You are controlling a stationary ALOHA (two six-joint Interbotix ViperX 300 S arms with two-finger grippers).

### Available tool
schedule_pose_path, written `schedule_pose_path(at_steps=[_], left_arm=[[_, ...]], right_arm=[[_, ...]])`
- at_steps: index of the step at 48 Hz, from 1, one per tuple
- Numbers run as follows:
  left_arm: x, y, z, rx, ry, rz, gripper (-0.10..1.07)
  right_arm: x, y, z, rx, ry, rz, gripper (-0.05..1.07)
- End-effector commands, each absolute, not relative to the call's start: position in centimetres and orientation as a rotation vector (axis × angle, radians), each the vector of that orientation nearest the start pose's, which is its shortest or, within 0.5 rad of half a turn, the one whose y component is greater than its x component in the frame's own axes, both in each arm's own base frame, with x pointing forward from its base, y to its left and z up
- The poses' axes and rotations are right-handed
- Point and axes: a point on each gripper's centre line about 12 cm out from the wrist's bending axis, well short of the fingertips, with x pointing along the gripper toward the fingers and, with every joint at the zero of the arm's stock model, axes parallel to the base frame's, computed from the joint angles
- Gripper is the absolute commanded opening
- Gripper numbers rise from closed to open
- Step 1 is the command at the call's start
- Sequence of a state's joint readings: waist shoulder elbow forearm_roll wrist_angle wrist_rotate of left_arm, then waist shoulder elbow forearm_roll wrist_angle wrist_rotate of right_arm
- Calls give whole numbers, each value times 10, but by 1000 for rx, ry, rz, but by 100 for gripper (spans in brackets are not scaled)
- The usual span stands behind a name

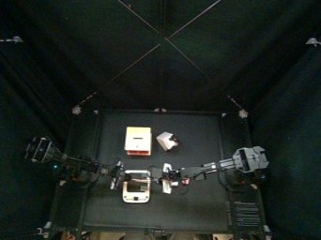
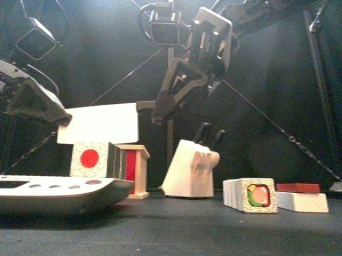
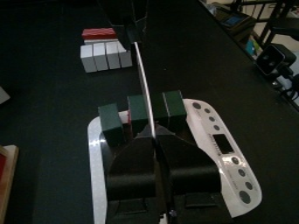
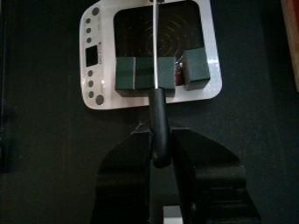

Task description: Cut sushi roll

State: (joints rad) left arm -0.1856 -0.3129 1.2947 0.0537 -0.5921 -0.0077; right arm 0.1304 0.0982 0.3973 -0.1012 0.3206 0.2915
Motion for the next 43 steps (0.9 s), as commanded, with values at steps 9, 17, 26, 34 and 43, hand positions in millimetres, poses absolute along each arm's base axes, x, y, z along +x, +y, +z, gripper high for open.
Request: schedule_pose_path(at_steps=[9, 17, 26, 34, 43], left_arm=[[235, -51, 136, 70, 387, -235, 25], [235, -52, 136, 70, 387, -237, 25], [234, -52, 136, 71, 388, -238, 25], [234, -52, 135, 71, 393, -238, 25], [233, -51, 132, 65, 421, -229, 25]], right_arm=[[431, 54, 199, 122, 797, 17, 50], [432, 54, 197, 120, 801, 18, 50], [432, 56, 196, 119, 805, 21, 50], [432, 56, 195, 119, 808, 20, 50], [432, 56, 191, 121, 815, 19, 50]])
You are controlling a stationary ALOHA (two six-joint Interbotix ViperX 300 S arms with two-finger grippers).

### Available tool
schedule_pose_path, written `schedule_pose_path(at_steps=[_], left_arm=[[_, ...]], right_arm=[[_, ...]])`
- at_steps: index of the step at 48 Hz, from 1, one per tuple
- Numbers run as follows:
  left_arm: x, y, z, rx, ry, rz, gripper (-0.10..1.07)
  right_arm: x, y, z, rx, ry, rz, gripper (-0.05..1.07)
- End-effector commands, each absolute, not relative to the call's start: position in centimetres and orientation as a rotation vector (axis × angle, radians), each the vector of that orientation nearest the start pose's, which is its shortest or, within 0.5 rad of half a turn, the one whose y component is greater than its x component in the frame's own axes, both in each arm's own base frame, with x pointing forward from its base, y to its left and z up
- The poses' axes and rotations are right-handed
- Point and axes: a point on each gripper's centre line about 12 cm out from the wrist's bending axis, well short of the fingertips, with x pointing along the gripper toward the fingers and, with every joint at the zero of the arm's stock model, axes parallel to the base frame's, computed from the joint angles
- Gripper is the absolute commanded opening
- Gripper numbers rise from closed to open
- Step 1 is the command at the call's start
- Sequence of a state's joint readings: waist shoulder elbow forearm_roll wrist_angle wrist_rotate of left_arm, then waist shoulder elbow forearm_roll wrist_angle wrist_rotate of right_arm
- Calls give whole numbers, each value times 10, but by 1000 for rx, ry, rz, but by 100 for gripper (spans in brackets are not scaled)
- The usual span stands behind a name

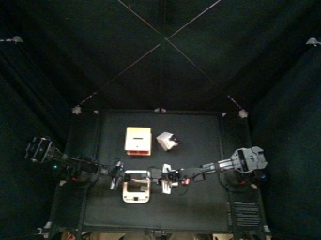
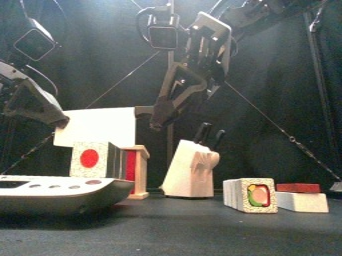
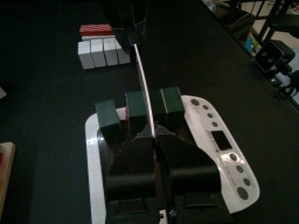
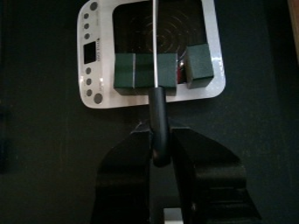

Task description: Cut sushi roll

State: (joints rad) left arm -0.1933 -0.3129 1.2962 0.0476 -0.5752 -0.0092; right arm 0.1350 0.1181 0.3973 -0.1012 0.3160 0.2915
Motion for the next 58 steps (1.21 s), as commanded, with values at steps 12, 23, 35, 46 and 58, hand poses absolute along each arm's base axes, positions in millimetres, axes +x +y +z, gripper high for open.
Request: schedule_pose_path(at_steps=[12, 23, 35, 46, 58], left_arm=[[233, -50, 131, 56, 432, -217, 25], [232, -52, 130, 56, 436, -224, 25], [231, -56, 122, 49, 477, -234, 25], [233, -56, 118, 43, 495, -224, 25], [232, -57, 111, 15, 528, -216, 25]], right_arm=[[433, 56, 187, 134, 824, 18, 50], [436, 57, 178, 135, 834, 17, 50], [438, 58, 167, 150, 843, 16, 50], [440, 58, 158, 157, 856, 12, 50], [442, 59, 149, 170, 861, 12, 50]])
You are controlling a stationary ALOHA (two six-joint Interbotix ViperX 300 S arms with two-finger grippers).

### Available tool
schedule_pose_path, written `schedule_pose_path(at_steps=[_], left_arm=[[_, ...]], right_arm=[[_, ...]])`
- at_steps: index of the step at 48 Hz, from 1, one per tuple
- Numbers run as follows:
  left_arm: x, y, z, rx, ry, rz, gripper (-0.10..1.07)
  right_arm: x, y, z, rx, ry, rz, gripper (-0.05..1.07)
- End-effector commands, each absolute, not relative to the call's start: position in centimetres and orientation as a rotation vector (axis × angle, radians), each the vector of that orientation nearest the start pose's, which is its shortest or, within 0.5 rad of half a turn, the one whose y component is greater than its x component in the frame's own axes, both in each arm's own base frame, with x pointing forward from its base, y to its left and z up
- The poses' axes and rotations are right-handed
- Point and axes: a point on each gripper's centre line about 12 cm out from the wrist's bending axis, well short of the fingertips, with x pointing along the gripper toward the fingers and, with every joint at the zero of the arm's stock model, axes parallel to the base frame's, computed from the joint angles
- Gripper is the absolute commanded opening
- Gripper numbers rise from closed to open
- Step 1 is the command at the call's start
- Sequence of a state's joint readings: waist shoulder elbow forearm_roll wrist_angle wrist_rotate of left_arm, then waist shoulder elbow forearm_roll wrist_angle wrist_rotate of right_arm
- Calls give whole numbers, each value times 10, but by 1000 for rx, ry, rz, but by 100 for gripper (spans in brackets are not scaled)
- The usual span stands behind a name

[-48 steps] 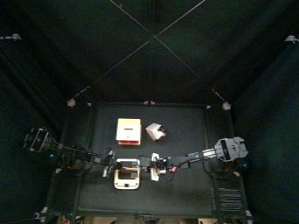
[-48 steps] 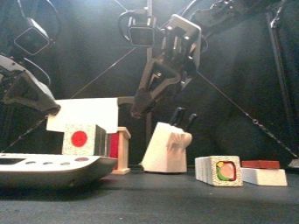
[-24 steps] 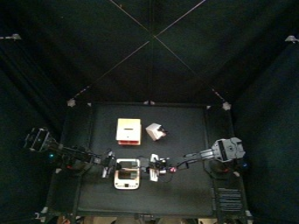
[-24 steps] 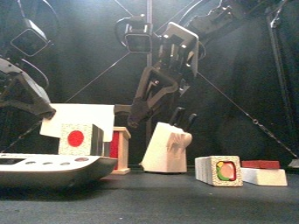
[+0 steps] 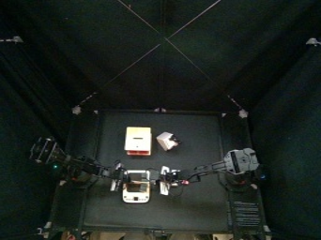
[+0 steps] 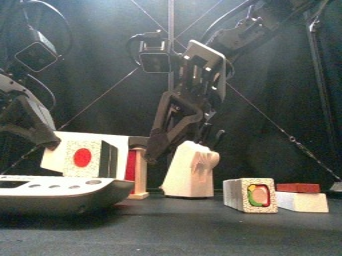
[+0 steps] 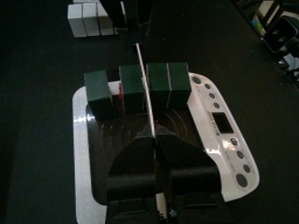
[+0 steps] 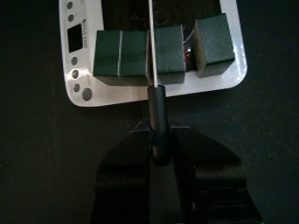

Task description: Cut sushi roll

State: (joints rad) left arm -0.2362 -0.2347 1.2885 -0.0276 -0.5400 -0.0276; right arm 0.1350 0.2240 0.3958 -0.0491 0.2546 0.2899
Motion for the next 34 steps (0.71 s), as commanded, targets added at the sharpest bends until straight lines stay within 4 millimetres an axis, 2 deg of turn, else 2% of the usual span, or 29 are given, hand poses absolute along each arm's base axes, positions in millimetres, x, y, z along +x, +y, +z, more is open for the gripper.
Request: schedule_pose_path(at_steps=[1, 15, 34], left_arm=[[232, -57, 111, 13, 529, -214, 25], [231, -61, 106, 2, 554, -223, 25], [230, -69, 114, 7, 521, -258, 25]], right_arm=[[442, 59, 149, 171, 861, 10, 50], [443, 63, 150, 176, 856, 17, 50], [445, 69, 161, 173, 830, 34, 50]])
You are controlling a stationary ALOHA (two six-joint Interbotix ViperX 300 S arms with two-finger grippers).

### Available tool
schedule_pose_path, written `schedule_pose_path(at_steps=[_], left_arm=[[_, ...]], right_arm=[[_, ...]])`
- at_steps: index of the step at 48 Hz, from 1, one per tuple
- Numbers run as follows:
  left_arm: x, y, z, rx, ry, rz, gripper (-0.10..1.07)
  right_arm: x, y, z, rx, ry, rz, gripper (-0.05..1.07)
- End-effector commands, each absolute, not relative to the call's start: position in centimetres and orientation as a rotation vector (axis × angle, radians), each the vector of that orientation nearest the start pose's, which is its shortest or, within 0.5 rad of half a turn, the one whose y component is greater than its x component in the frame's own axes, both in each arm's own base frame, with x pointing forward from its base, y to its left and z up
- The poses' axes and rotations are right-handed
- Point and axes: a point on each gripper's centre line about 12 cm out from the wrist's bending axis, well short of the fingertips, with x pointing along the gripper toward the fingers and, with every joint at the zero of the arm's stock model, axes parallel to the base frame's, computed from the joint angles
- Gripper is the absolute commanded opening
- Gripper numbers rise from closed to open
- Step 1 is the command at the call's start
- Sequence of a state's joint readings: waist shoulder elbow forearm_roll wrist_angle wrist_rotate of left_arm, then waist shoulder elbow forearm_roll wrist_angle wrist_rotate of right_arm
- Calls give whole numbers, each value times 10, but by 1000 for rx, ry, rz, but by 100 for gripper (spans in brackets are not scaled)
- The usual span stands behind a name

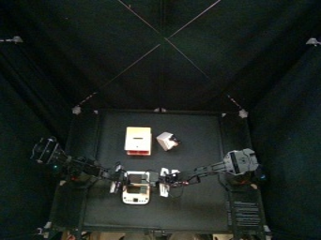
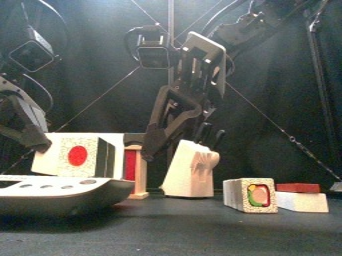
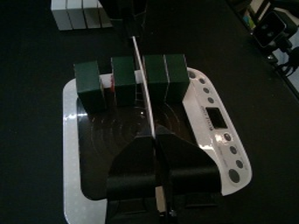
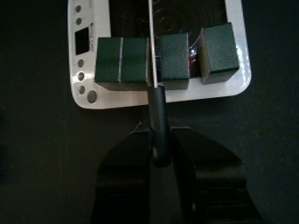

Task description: Cut sushi roll

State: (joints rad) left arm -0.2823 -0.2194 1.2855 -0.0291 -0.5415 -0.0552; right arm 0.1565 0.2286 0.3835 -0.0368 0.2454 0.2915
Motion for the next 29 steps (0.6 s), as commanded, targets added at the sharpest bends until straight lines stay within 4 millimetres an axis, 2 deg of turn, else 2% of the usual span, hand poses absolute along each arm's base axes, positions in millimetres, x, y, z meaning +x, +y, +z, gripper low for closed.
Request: schedule_pose_path(at_steps=[1, 12, 19, 29], left_arm=[[230, -69, 114, 7, 519, -258, 25], [229, -69, 128, 13, 461, -267, 25], [228, -70, 147, 22, 381, -289, 25], [222, -69, 164, 30, 303, -307, 25]], right_arm=[[445, 69, 162, 170, 827, 35, 50], [446, 66, 189, 154, 769, 42, 50], [446, 65, 209, 147, 721, 48, 50], [443, 65, 223, 139, 689, 55, 50]])
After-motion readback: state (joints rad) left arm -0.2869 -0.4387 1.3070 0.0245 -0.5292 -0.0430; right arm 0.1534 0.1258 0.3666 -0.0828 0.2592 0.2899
